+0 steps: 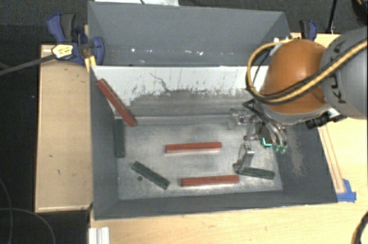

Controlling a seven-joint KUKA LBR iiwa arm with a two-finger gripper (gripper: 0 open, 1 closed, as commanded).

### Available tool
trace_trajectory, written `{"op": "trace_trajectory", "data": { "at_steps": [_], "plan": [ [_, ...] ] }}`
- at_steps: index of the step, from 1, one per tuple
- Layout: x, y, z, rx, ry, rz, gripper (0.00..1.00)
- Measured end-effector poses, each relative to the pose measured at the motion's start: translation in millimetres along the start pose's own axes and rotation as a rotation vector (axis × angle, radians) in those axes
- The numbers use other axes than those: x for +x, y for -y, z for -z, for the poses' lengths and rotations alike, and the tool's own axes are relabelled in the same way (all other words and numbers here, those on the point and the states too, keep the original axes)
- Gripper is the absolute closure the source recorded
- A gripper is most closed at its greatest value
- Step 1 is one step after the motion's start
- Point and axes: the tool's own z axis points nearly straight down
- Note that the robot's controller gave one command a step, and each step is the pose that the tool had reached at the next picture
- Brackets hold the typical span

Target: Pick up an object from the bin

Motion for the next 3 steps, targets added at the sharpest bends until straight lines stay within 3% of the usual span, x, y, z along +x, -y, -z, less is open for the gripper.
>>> {"op": "trace_trajectory", "data": {
  "at_steps": [1, 2, 3],
  "plan": [
    [-16.1, -76.9, -93.6, -0.002, 0.000, -0.131, 0.00],
    [-17.7, -73.3, -89.9, -0.001, 0.005, -0.135, 1.00],
    [-31.1, -84.2, 49.0, -0.003, 0.016, -0.094, 1.00]
  ]
}}
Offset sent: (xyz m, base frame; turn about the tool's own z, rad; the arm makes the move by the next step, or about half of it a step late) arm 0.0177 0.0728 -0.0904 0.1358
